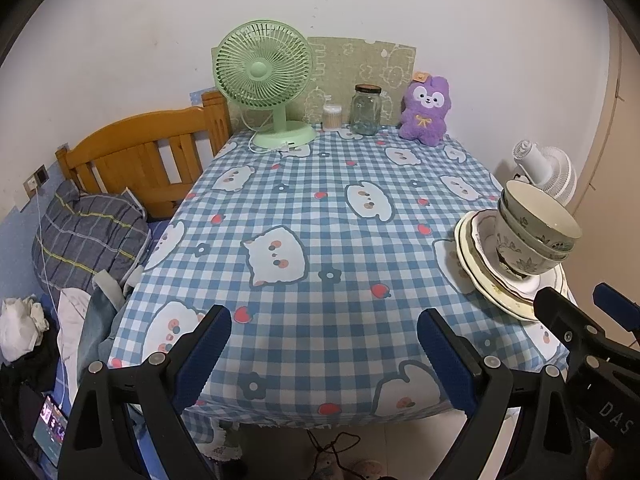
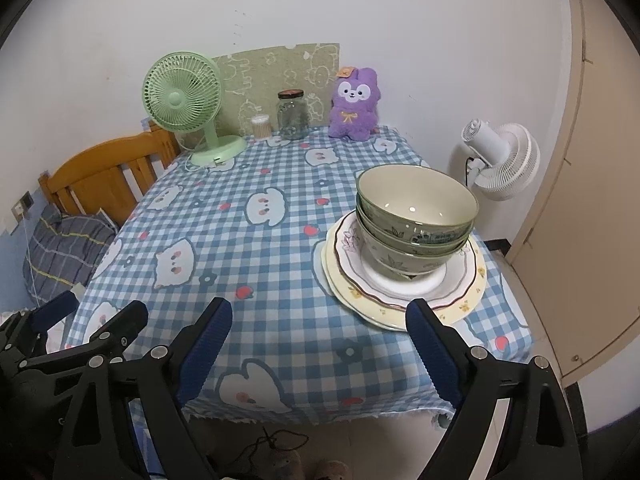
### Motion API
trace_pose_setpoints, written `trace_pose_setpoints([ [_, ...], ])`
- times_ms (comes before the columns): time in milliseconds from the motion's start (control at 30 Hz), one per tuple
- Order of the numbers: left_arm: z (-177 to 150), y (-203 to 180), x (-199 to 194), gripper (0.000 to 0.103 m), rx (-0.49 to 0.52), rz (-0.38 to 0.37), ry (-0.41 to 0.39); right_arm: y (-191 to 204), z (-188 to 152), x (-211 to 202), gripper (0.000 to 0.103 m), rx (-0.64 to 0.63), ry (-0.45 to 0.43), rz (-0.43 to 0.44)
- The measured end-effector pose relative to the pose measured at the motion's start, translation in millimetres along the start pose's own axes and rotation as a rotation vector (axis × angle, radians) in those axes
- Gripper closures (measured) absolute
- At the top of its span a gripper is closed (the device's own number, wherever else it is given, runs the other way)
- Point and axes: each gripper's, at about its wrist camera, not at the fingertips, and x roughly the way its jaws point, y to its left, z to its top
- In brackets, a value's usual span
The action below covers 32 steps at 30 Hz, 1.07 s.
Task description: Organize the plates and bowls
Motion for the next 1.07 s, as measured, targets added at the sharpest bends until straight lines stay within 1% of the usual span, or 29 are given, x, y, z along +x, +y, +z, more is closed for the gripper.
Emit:
trace_pose_setpoints([
  [300,-1.4,0.2,-1.4,0.007,0.015,-0.01,-0.015,0.1,-2.1,-2.8,0.011,0.016,-0.011,-0.016],
  [700,2.1,5.3,-6.3,0.005,0.021,0.001,-0.052,4.9,0.2,-6.1,0.011,0.027,-0.033,-0.025],
  [1067,5.6,8.6,-2.7,0.004,0.025,-0.006,-0.058,7.1,2.7,-3.5,0.011,0.033,-0.033,-0.03],
])
